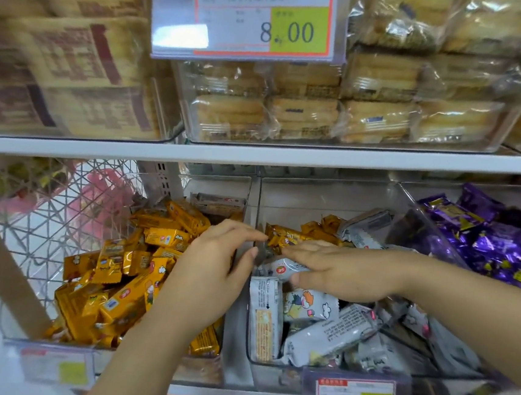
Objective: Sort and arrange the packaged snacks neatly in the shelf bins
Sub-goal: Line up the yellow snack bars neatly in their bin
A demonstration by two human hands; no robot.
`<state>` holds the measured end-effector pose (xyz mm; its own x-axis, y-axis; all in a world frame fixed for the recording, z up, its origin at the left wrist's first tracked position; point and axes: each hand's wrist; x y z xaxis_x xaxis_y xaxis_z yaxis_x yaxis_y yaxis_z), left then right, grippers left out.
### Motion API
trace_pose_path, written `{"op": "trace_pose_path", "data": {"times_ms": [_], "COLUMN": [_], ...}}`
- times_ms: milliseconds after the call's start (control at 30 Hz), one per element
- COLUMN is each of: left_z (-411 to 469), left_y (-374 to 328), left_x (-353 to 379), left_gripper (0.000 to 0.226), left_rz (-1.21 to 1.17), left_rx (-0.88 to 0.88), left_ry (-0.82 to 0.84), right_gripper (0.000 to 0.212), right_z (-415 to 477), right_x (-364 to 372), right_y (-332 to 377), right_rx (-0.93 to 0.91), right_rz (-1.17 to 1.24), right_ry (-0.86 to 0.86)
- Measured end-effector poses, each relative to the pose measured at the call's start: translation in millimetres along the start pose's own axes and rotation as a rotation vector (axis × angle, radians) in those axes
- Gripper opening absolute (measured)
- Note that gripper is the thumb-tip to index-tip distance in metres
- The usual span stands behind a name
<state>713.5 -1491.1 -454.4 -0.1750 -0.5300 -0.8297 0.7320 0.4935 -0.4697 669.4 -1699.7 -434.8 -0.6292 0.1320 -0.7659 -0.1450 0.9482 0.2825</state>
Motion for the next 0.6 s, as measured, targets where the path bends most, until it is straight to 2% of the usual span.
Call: {"op": "trace_pose_path", "data": {"times_ms": [67,167,233,333,400,600], "left_z": [-0.8,-0.3,0.0,1.3,3.3,6.8], "left_y": [0.0,0.3,0.5,1.5,2.2,3.5], "left_x": [-0.2,-1.2,-2.2,-2.7,-3.2,-5.2], "left_gripper": [0.025,0.025,0.025,0.025,0.024,0.025], "left_rz": [-0.005,-0.01,-0.018,-0.023,-0.021,-0.019], "left_rx": [-0.008,-0.008,-0.011,-0.009,-0.013,-0.017], "left_ry": [0.0,0.003,-0.001,-0.004,-0.003,-0.002], "right_gripper": [0.06,0.053,0.046,0.039,0.046,0.063], "right_z": [-0.5,9.0,21.6,38.7,51.2,86.3], "right_x": [-9.1,-28.6,-37.5,-48.7,-53.9,-55.6], "right_y": [-0.6,-11.3,-22.9,-37.7,-45.9,-52.4], "right_rx": [0.008,-0.047,-0.065,-0.012,0.018,0.13], "right_rz": [0.025,0.226,0.282,0.243,0.222,0.168], "right_ry": [0.021,-0.032,-0.162,-0.344,-0.343,-0.188]}}
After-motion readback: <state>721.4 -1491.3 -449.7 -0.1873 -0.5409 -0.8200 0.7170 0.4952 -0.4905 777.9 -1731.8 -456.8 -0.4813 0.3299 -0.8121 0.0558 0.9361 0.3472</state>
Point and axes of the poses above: each hand's wrist, its own z-axis towards the middle knuckle, its own x-axis out of the palm, y = z × x, and after that the axes turned 11 degrees about y, right-handed
